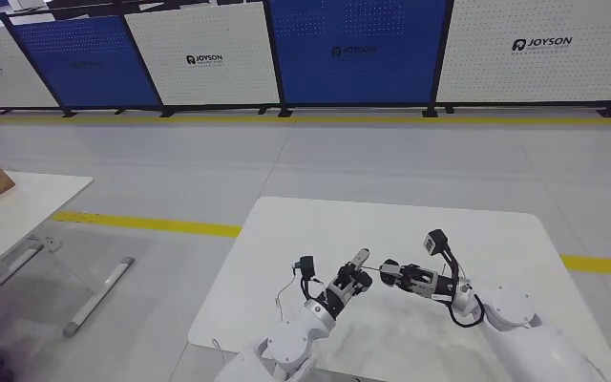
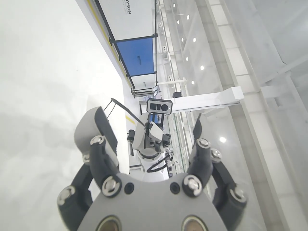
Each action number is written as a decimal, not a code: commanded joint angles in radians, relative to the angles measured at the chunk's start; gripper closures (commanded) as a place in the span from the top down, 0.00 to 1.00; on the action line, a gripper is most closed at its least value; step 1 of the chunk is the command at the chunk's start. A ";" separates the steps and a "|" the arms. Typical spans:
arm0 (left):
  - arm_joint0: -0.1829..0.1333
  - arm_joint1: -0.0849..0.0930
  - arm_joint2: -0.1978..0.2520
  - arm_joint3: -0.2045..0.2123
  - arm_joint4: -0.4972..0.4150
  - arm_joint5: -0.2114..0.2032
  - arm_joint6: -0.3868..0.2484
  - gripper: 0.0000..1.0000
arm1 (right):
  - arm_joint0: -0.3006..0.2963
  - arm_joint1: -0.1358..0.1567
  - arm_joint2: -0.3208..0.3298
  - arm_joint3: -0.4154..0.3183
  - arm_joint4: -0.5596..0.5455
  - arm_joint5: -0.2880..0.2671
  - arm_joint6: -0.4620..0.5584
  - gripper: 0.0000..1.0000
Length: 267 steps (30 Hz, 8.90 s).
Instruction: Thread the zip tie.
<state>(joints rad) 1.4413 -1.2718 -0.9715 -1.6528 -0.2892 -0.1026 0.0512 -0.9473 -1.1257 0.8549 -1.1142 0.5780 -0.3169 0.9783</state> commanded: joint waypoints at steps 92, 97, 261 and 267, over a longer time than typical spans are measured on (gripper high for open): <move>0.075 -0.001 -0.067 -0.062 0.210 -0.094 0.029 0.00 | -0.161 0.044 0.187 -0.098 -0.018 -0.004 0.021 1.00; 0.165 0.020 -0.138 -0.224 0.167 -0.116 -0.074 0.00 | -0.161 0.044 0.187 -0.098 -0.018 -0.004 0.021 1.00; 0.099 -0.009 -0.063 -0.043 0.317 -0.105 0.066 0.00 | -0.089 0.125 0.367 -0.278 -0.460 0.468 0.102 1.00; 0.099 -0.009 -0.063 -0.043 0.317 -0.105 0.066 0.00 | -0.089 0.125 0.367 -0.278 -0.460 0.468 0.102 1.00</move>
<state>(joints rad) 1.5404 -1.2808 -1.0342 -1.6956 0.0277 -0.2079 0.1169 -1.0366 -1.0012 1.2215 -1.3921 0.1186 0.1505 1.0807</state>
